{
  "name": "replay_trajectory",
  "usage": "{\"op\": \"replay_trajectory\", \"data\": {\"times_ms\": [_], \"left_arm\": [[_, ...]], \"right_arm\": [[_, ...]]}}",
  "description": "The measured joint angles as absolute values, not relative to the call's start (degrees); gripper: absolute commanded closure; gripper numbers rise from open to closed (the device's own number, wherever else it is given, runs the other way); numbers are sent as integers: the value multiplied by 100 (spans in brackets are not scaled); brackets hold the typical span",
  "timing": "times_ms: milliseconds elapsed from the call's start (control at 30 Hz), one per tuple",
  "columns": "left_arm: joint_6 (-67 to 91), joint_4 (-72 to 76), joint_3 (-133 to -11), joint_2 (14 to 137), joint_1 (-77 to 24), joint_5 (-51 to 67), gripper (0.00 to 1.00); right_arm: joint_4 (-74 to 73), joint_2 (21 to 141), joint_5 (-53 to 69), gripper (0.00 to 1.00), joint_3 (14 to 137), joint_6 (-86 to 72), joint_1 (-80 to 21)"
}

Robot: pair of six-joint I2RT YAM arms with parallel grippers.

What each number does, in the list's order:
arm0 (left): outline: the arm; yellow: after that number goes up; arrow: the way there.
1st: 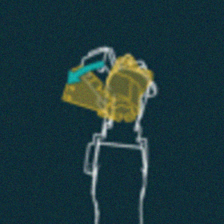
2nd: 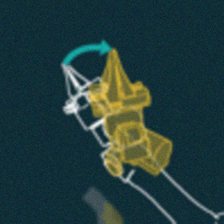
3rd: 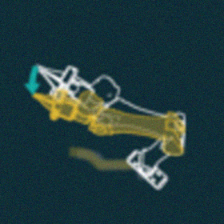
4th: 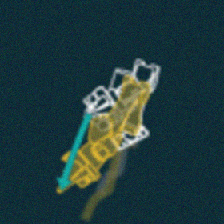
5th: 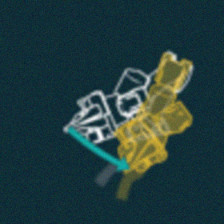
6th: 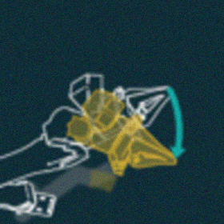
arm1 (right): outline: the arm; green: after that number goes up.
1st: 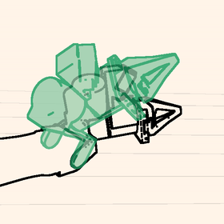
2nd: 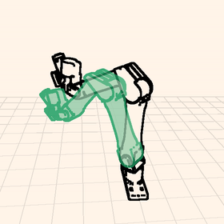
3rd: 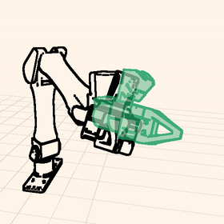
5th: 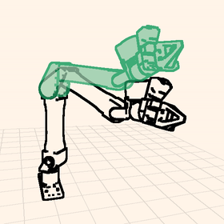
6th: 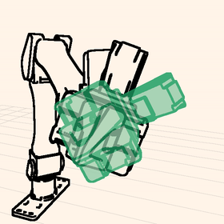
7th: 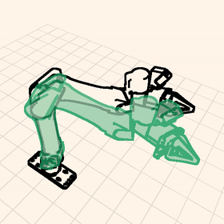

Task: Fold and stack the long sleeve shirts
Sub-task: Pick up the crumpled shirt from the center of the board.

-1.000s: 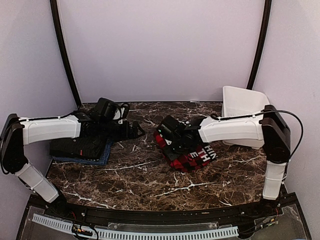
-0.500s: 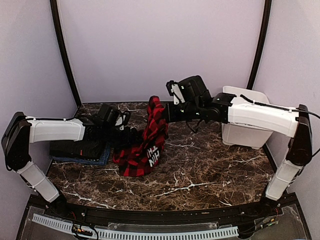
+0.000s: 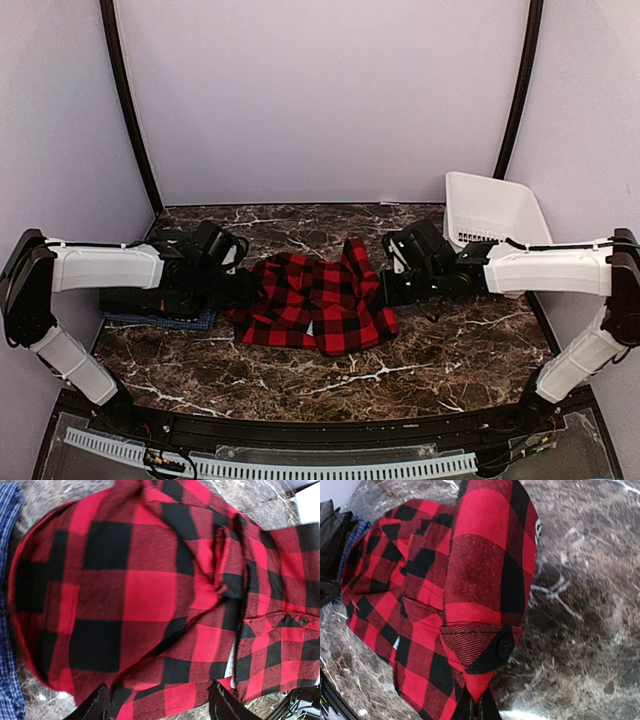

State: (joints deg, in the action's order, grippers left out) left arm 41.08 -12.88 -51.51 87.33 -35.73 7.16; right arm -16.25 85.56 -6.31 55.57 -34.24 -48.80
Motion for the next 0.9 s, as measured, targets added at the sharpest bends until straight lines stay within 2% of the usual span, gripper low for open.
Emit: {"op": "replay_trajectory", "data": {"times_ms": [133,233,300,433,533,667,900], "left_arm": [[4215,-1396,-4930,8534,-3573,591,35],[4296,-1470,-4803,8416,-3573,504,35],[4353,-1522,-4727,8348,-3573,480,37],[4427,-1555,-4663,8331,-3573,489,42],[4477,-1555,-4595,8329,-3573,510,43],[4569,-1581,-4445,8278,-3605,508,44],[4766,-1619,-4397,8248,-3802,506,46]], "right_arm": [[-1693,8154,-497,100,4895,-3524,-4947],[-1708,8023,-294,90,4668,-3496,-5212],[-1719,8012,-154,77,4606,-3474,-5516],[-1962,7955,-80,45,4604,-3350,-6034],[-2414,7749,-331,30,4676,-3315,-6069],[-3004,7526,-882,22,5201,-3190,-6010],[-3135,8036,-1466,19,6272,-2670,-5920]]}}
